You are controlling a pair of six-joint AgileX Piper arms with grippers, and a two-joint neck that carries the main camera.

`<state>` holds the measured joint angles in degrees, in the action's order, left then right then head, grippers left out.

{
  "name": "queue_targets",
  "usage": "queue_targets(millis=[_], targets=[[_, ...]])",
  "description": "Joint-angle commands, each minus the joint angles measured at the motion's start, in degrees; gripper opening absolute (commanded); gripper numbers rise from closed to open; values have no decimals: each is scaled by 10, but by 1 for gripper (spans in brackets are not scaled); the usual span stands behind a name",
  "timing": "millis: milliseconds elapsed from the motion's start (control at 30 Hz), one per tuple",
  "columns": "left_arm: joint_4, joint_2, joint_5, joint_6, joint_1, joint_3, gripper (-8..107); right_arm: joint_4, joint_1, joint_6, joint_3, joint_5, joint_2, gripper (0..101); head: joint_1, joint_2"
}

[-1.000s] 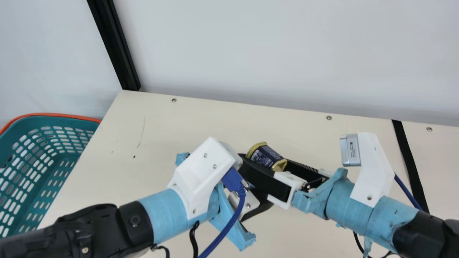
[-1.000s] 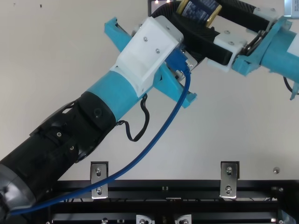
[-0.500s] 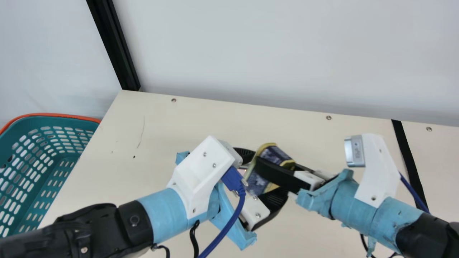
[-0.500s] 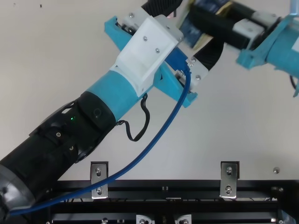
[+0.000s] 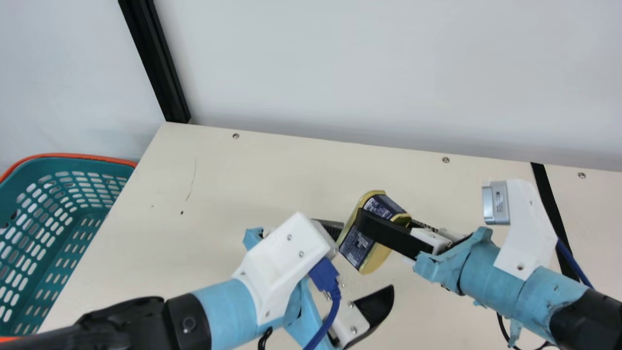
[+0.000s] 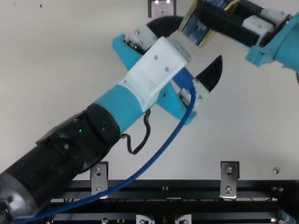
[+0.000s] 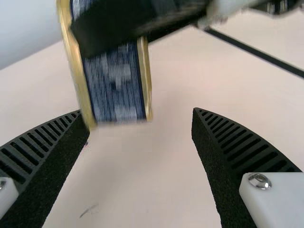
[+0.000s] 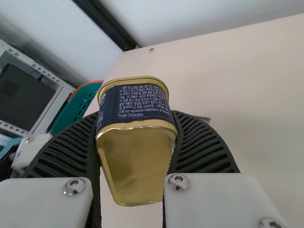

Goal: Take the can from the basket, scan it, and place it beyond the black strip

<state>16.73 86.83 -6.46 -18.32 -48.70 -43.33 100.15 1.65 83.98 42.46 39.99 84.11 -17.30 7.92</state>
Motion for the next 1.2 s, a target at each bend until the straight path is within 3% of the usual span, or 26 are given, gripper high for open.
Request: queue_targets(millis=[0,300,633,933,967,1167], targets=[[8,-8,11,0,7,4,90,-2,-8,-3,1,-4,-1,0,0,-6],[0,-65,48,37,76,24,90,-2,-59,0,3,-29,-15,0,0,-6],[-30,-157,48,86,177,64,90,-6,-98,17,-7,-54,-44,0,0,-6],[-67,-263,48,137,284,132,90,-61,-120,-7,-11,-94,-83,0,0,-19],[-63,-238,46,131,261,119,90,-71,-122,-10,-11,-102,-87,0,0,-25],[-67,-264,49,138,283,131,90,-140,-145,-41,-6,-156,-105,0,-5,-79]])
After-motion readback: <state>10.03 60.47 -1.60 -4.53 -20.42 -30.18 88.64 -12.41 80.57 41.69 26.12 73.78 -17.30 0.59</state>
